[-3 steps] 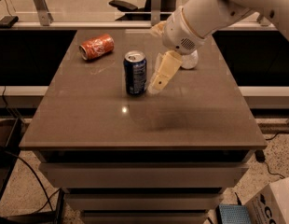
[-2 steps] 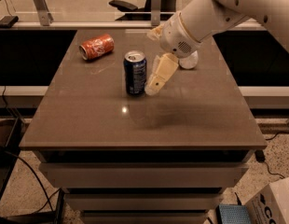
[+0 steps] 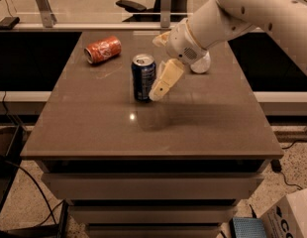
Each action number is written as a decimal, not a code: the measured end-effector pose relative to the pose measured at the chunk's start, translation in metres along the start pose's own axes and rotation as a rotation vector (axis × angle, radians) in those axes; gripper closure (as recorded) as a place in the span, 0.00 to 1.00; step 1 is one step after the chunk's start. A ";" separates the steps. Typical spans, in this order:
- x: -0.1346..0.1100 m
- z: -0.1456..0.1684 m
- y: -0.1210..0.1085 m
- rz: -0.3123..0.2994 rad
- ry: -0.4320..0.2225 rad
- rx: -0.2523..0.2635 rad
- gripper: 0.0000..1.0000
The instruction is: Knock pepsi can over
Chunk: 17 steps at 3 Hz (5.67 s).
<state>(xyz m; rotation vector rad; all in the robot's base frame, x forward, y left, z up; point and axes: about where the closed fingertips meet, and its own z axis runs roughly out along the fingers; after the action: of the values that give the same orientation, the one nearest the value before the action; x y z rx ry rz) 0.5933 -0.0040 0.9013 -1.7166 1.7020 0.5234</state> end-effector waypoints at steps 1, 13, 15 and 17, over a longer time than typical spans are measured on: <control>0.002 0.009 -0.005 0.020 -0.026 -0.014 0.00; -0.001 0.017 -0.010 0.043 -0.071 -0.029 1.00; -0.001 -0.003 -0.006 -0.023 0.047 -0.017 1.00; -0.002 -0.013 -0.004 -0.079 0.183 -0.043 1.00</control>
Offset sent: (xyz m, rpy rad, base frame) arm 0.0124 0.0134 -0.0207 0.0913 0.0749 -0.0143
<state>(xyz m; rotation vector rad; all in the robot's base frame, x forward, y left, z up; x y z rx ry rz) 0.5948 -0.0119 0.9128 -1.9044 1.7507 0.3789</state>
